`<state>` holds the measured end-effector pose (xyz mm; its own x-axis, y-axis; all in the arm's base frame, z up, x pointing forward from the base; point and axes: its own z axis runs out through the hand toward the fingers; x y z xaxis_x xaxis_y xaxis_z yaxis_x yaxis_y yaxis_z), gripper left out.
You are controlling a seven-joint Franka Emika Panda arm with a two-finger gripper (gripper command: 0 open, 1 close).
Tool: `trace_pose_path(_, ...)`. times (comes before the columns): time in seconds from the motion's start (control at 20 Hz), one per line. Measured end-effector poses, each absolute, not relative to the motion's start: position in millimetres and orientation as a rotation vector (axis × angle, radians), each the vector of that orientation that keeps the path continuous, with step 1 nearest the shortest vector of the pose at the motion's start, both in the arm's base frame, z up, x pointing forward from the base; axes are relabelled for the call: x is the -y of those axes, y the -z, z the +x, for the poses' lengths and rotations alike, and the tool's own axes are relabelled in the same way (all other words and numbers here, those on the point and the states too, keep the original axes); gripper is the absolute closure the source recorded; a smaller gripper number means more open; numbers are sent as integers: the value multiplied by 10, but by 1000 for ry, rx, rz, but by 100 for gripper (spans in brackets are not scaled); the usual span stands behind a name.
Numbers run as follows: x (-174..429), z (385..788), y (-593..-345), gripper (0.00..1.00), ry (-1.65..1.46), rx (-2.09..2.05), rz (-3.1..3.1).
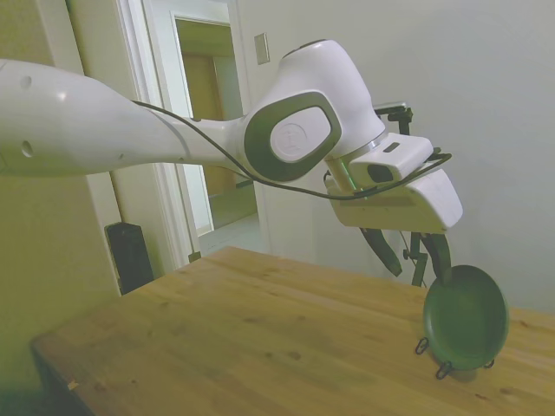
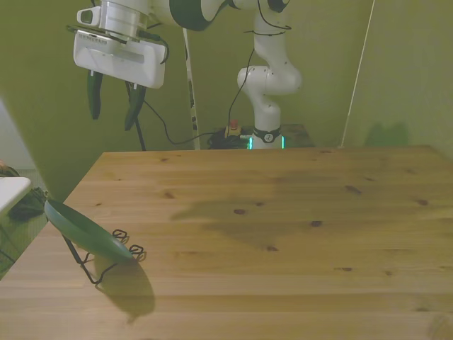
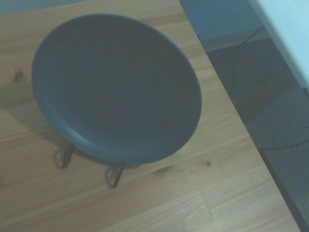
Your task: Unload the plate
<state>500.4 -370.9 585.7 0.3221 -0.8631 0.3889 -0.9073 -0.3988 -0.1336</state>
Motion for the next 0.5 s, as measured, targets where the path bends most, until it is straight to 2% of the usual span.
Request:
trace_pose_path(0.15,3814,5045,-5772,0,-585,1629,2489)
trace_pose_path(0.5,4591,5282,-5769,0,-638,1543,2490)
